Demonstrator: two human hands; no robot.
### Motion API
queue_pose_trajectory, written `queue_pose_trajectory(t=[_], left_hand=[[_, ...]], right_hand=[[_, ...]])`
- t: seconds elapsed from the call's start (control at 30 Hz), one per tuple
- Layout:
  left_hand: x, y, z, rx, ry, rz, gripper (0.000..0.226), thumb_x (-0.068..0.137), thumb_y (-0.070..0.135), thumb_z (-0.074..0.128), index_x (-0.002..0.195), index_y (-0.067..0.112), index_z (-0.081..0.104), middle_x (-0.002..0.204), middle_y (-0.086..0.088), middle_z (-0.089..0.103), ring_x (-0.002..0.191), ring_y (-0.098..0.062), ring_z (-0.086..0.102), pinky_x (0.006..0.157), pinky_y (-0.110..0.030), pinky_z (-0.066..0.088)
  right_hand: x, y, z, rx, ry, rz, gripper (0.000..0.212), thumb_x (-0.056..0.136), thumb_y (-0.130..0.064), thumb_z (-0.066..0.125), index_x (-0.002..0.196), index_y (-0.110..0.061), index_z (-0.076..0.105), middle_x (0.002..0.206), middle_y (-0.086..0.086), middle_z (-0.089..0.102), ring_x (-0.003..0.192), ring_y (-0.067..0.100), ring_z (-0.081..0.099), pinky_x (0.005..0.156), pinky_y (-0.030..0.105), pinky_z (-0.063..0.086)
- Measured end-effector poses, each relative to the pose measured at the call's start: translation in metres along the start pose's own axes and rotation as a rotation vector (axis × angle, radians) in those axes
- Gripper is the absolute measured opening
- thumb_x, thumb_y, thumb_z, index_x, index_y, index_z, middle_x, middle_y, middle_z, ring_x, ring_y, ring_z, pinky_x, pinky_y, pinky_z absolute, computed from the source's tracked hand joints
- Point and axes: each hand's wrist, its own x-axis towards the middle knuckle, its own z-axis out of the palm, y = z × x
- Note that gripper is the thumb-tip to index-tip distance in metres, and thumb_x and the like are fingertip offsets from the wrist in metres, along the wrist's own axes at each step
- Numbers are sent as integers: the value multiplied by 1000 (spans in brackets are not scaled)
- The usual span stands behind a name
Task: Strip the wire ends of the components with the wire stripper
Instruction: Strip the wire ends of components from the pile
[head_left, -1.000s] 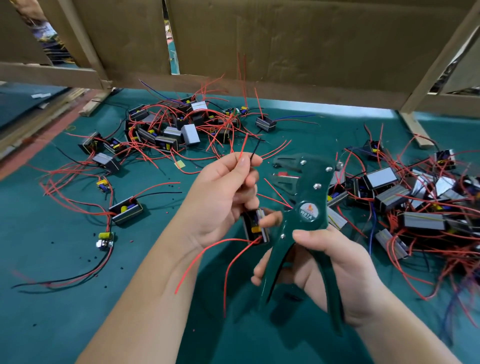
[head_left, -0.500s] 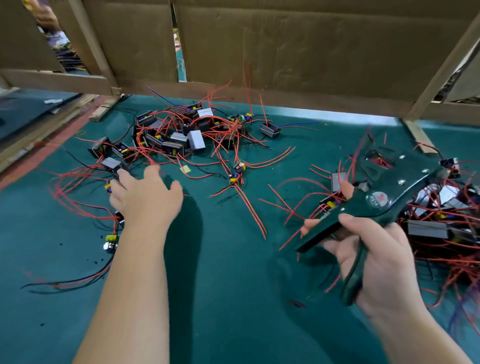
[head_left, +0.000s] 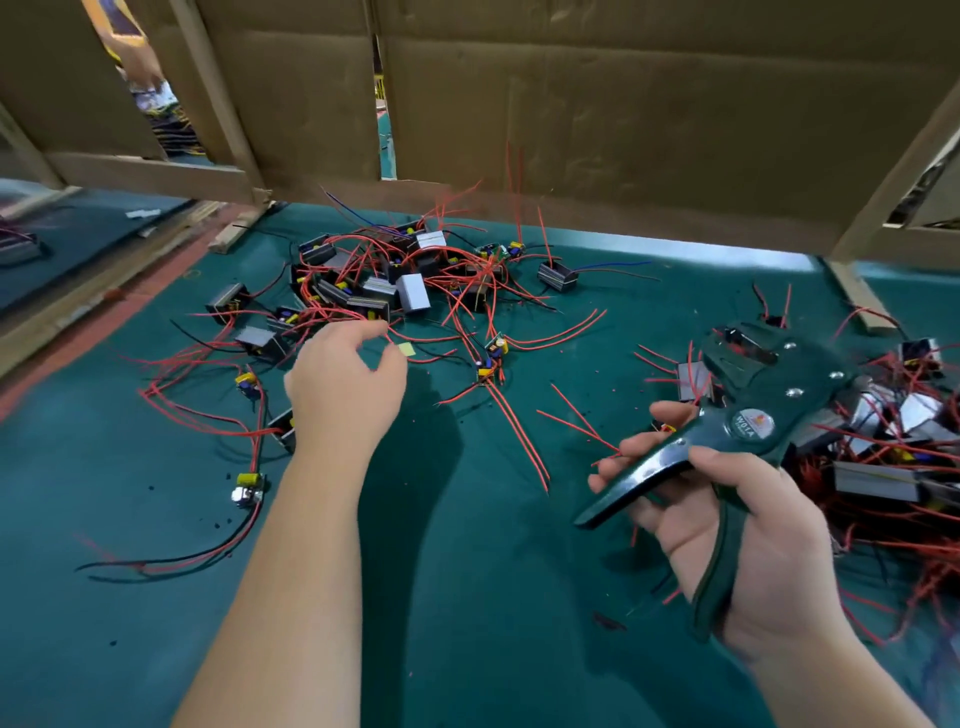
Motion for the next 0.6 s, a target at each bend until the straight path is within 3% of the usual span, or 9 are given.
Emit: queue_pose_trajectory(t=[0.07,0.13,0.2,0.3,0.4,0.47,0.53,0.6], left_hand=[[0,-2,0,56,-11,-36,9,83,31,60,79,33,68,80,8,67,83,-21,58,97,-41,41],[1,-5,0,87,-36,-106,11,80,40,59,73,31,58,72,10,62,77,-19,55,94,-38,35],[2,-6,3,96,-97,-155,19,80,50,56,94,37,54,84,14,60,90,-20,55,95,-41,27],[6,-7,12,294,-174,-80,59,82,63,48,137,51,29,107,4,60,113,-29,49,98,-45,25],[9,-5,21,280,-92,9,81,83,58,52,147,50,3,112,-1,57,110,-30,50,98,-47,27],[12,-7,24,291,-86,17,80,85,51,53,150,42,7,120,-1,56,114,-29,48,100,-48,26],[18,-11,26,319,-105,-30,72,86,48,52,150,29,23,136,1,50,123,-25,45,102,-46,24],[24,-13,21,194,-76,-101,66,85,45,56,145,24,39,139,2,50,126,-22,45,103,-45,24]], right_hand=[[1,0,0,16,-1,32,42,69,-18,54,108,-2,58,80,19,64,76,36,66,69,46,58],[1,0,0,22,-4,49,39,72,-16,49,107,-3,59,79,19,64,75,36,66,69,46,58],[1,0,0,23,-8,60,38,73,-14,47,107,-2,59,78,19,65,75,36,66,68,46,59],[0,0,2,25,-19,82,38,72,-14,46,105,-2,59,77,19,65,73,36,67,69,47,59],[-1,0,3,24,-27,105,37,72,-15,46,104,-1,60,77,20,65,72,38,66,68,49,59],[-1,1,3,25,-29,117,38,72,-15,45,104,0,60,78,21,64,72,39,66,68,50,59],[-1,1,3,32,-32,125,38,72,-15,45,104,0,60,78,22,64,72,40,66,67,50,59],[-1,1,3,46,-36,133,38,72,-15,45,104,1,60,78,22,64,71,40,66,66,50,59]])
